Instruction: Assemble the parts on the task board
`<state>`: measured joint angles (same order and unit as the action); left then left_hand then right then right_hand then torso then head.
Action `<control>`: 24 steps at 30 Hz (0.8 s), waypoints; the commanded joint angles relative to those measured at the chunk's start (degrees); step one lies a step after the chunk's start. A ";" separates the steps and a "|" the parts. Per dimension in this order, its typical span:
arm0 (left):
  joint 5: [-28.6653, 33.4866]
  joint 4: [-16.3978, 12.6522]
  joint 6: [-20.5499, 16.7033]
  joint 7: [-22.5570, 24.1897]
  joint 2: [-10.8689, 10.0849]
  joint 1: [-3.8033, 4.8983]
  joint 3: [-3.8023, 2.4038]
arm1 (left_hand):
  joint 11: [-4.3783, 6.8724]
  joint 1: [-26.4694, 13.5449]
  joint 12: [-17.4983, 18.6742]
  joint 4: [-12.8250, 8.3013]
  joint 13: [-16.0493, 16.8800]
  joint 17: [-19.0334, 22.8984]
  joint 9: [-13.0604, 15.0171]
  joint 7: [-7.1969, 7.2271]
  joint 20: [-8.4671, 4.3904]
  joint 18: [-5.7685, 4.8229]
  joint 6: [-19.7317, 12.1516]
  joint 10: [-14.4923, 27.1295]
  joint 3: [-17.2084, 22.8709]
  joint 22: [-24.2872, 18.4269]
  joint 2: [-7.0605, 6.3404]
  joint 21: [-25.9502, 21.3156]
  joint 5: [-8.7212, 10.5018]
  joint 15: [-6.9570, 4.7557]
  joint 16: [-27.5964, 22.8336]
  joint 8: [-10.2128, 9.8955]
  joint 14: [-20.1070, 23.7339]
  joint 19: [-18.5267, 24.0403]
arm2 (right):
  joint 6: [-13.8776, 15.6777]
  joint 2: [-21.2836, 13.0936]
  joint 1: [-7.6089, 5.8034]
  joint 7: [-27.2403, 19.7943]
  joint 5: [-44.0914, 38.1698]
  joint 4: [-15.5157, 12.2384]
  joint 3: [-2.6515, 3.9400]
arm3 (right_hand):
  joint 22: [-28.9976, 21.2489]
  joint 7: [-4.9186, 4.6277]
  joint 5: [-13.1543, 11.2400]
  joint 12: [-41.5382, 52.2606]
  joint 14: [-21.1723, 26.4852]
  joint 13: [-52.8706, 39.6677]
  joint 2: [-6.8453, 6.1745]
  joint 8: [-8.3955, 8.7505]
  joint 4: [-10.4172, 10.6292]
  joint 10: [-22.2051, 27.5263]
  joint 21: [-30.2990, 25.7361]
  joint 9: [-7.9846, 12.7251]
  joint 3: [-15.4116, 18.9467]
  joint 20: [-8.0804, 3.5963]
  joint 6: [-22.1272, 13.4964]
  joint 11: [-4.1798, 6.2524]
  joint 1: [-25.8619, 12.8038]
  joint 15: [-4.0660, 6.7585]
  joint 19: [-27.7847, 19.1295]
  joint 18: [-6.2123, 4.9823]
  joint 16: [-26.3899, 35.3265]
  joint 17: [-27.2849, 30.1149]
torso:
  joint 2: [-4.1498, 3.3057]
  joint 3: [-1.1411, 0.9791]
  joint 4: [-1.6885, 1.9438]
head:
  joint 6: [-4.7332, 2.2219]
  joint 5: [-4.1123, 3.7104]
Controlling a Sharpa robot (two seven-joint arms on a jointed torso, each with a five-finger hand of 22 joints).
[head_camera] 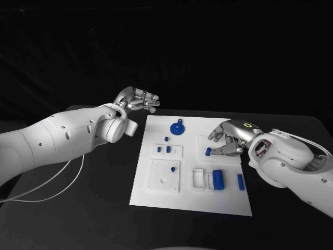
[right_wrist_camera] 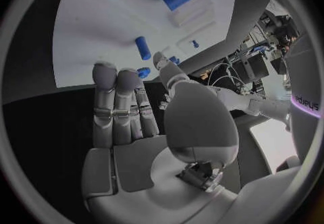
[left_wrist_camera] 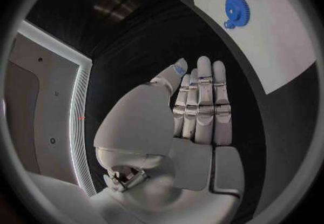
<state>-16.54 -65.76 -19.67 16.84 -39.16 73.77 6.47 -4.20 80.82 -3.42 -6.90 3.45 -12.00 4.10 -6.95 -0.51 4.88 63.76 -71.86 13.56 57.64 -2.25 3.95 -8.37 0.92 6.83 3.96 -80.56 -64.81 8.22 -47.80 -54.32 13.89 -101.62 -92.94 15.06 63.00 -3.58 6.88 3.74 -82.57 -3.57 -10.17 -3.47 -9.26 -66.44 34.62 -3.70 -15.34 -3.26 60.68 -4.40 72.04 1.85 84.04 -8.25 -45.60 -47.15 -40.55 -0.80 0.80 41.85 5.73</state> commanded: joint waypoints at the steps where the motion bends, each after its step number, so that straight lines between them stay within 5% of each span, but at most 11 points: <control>1: 0.39 -0.16 0.99 0.95 0.01 0.00 -0.05 | -0.07 -0.12 0.02 -0.12 -0.05 -0.05 -0.05 0.00 0.22 -0.87 0.29 0.25 -0.35 -0.10 0.37 -0.07 0.27 -0.07 -0.24 -0.32 -0.28 -0.24 | -3.00 0.53 0.26 -0.27 -1.33 0.57 -0.14 | -0.12 -0.03 -0.27 0.23 0.03 -0.08 0.06 -0.11 -0.06 0.22 -0.26 0.03 0.29 0.51 -0.31 0.12 0.46 -0.37 2.54 -1.02 -0.32 0.06 | 0.01 -0.05 0.03 | 0.00 0.31; 14: 0.39 -0.02 1.12 0.86 -0.04 0.00 -0.05 | -0.07 -0.22 0.02 -0.05 -0.05 -0.06 -0.05 0.01 0.24 -0.86 0.26 0.28 -0.38 -0.34 0.44 -0.07 0.25 -0.07 -0.22 -0.32 -0.31 -0.29 | -0.64 2.37 0.81 -0.94 -3.10 2.22 -1.59 | -1.02 -0.85 -1.83 0.06 -0.26 0.01 -0.02 -0.12 -1.26 -3.16 0.80 0.02 -7.83 0.30 1.36 0.95 -1.24 -0.11 2.60 -0.51 -0.59 0.29 | 0.04 0.01 0.03 | 0.26 0.60; 24: 0.39 0.05 1.25 0.81 0.04 0.00 -0.05 | -0.05 -0.25 0.01 0.01 -0.05 -0.09 -0.04 0.04 0.22 -0.86 0.29 0.24 -0.38 -0.47 0.55 -0.06 0.24 -0.08 -0.19 -0.31 -0.34 -0.35 | -0.73 3.36 0.88 -1.26 -3.18 2.84 -2.56 | -0.86 -1.47 -4.07 0.22 -0.28 -0.06 1.66 -0.38 -1.02 -8.10 1.60 -0.14 -15.29 -0.58 5.11 2.43 -1.37 0.80 2.61 0.33 -0.61 0.07 | 0.03 -0.04 0.03 | 0.47 0.64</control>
<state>-16.48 -65.65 -19.24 16.89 -39.22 73.76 6.47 -4.20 80.59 -3.42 -6.90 3.45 -12.04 4.10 -6.95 -0.51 4.88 63.76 -71.86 13.56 57.22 -2.03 3.95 -8.37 0.92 6.83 3.96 -80.56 -64.81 7.57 -44.58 -53.55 13.43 -103.95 -90.07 12.65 62.05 -5.00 3.03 3.71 -82.74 -3.51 -9.09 -3.60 -10.27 -74.07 36.04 -3.75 -30.34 -3.42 65.52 -2.14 70.57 2.27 84.12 -7.84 -45.91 -47.00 -40.52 -0.80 0.82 42.28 6.37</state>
